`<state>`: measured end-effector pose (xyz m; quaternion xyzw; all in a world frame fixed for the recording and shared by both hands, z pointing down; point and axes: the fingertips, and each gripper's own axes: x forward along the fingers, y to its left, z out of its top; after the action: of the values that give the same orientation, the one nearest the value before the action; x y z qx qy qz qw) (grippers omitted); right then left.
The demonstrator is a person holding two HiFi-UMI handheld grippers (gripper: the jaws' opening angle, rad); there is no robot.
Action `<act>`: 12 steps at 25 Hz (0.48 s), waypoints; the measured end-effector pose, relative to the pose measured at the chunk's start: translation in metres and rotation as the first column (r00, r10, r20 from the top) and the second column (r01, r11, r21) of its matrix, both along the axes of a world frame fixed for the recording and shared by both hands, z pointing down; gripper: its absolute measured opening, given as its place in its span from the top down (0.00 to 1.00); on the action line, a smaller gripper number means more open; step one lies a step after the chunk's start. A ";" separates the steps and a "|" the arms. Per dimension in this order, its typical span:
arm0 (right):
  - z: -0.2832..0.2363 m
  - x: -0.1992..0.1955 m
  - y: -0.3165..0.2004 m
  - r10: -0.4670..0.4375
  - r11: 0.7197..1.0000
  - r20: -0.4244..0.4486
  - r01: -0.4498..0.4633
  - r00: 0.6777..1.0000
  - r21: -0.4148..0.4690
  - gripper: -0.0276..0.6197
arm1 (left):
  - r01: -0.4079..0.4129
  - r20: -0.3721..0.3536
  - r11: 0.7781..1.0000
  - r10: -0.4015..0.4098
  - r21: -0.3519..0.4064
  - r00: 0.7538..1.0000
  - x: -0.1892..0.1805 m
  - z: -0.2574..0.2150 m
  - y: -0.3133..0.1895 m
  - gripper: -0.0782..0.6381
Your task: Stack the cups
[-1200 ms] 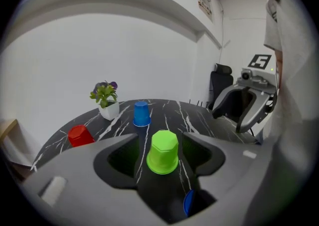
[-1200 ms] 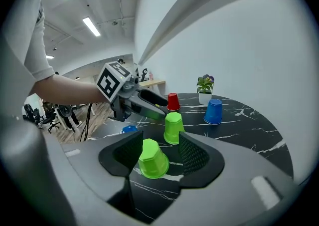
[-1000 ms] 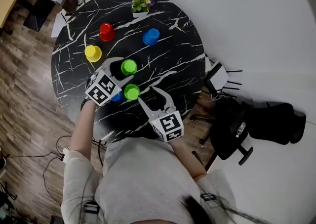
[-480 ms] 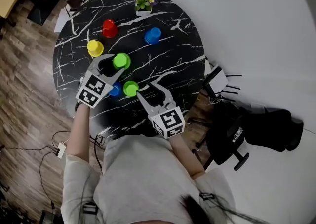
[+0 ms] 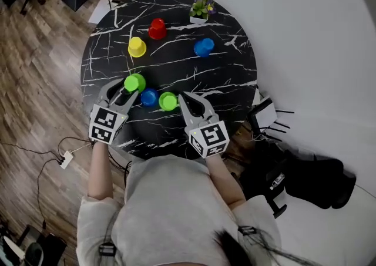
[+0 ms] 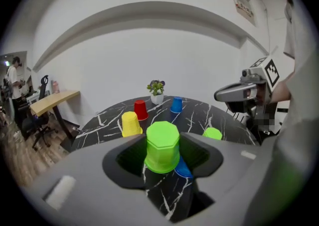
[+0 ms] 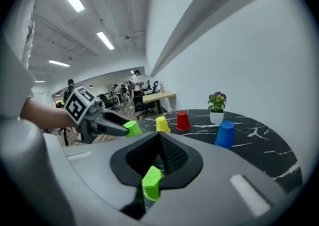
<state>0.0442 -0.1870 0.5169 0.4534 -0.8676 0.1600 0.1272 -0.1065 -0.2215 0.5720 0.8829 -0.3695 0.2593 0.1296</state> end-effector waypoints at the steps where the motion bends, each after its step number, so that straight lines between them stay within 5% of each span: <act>1: 0.000 -0.001 0.001 -0.006 1.000 0.001 0.006 1.000 -0.002 0.95 | 0.018 0.006 1.000 -0.018 -0.008 1.000 -0.004 0.004 0.006 0.53; 12: 0.005 -0.010 0.012 -0.067 0.998 0.001 0.067 0.998 -0.014 0.95 | 0.117 0.081 0.990 -0.111 -0.075 0.990 -0.018 0.053 0.032 0.53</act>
<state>0.0337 -0.1750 0.5216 0.4232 -0.8810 0.1621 0.1355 -0.1247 -0.1894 0.6250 0.8437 -0.4135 0.2998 0.1651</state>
